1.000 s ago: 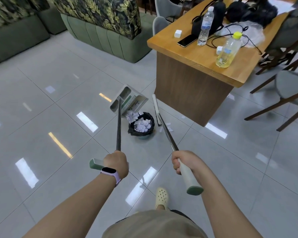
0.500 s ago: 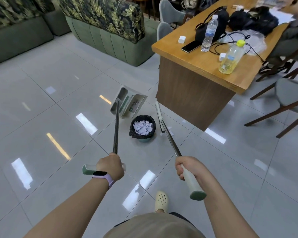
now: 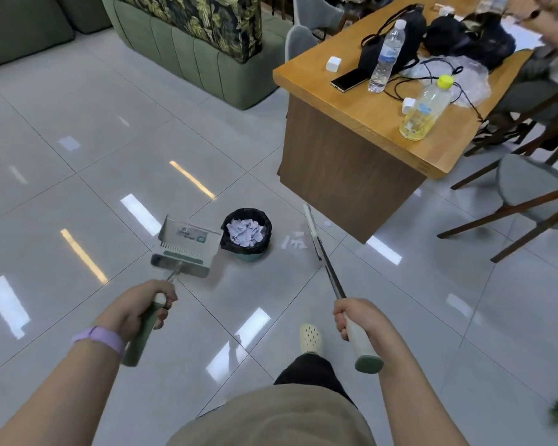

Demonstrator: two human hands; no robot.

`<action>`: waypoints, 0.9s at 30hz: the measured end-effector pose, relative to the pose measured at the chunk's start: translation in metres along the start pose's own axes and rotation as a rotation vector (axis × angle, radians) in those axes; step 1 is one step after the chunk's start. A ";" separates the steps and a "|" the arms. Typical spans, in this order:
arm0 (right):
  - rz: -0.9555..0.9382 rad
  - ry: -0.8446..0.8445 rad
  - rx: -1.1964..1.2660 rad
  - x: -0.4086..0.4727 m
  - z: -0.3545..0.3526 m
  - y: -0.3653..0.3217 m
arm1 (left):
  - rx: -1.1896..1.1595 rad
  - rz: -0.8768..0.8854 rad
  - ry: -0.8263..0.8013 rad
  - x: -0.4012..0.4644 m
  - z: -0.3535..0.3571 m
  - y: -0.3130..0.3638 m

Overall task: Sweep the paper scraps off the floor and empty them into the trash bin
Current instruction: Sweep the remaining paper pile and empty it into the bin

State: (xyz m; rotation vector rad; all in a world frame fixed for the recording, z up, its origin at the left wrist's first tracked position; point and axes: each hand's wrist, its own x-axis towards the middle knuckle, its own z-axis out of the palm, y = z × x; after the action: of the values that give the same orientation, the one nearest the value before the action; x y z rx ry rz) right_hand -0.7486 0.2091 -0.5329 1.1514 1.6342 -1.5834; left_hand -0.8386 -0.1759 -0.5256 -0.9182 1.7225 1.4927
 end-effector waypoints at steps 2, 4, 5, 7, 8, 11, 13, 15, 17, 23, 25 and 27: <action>0.010 -0.006 0.025 0.019 -0.014 -0.015 | -0.134 -0.018 -0.020 0.003 -0.003 0.004; 0.026 0.007 0.021 0.041 -0.033 -0.037 | -0.286 -0.062 -0.027 0.006 0.003 0.003; 0.036 0.013 -0.002 0.051 -0.043 -0.048 | -0.363 -0.089 -0.027 0.008 0.008 0.001; 0.057 0.007 -0.047 0.071 -0.064 -0.070 | -0.497 -0.129 -0.027 0.013 0.021 -0.004; 0.069 0.001 -0.053 0.081 -0.073 -0.081 | -0.543 -0.143 -0.020 0.015 0.028 -0.006; 0.091 -0.002 -0.086 0.109 -0.096 -0.114 | -0.585 -0.195 0.013 0.023 0.048 -0.012; 0.097 -0.004 -0.126 0.130 -0.110 -0.136 | -0.537 -0.241 0.023 0.028 0.063 -0.016; 0.112 0.016 -0.188 0.151 -0.121 -0.154 | -0.426 -0.287 0.025 0.032 0.078 -0.019; 0.128 0.041 -0.252 0.172 -0.129 -0.168 | -0.263 -0.330 0.016 0.034 0.094 -0.021; 0.151 0.125 -0.462 0.231 -0.141 -0.199 | -0.037 -0.402 -0.039 0.049 0.142 -0.003; 0.151 0.136 -0.503 0.248 -0.142 -0.205 | 0.014 -0.415 -0.048 0.057 0.158 0.010; 0.168 0.117 -0.535 0.262 -0.142 -0.201 | 0.072 -0.409 -0.062 0.065 0.176 0.022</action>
State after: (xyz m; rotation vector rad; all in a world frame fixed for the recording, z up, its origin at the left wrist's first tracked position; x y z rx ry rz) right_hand -1.0227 0.4124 -0.6476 1.0653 1.8301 -0.9046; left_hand -0.8845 -0.0049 -0.5908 -1.0959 1.4277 1.1702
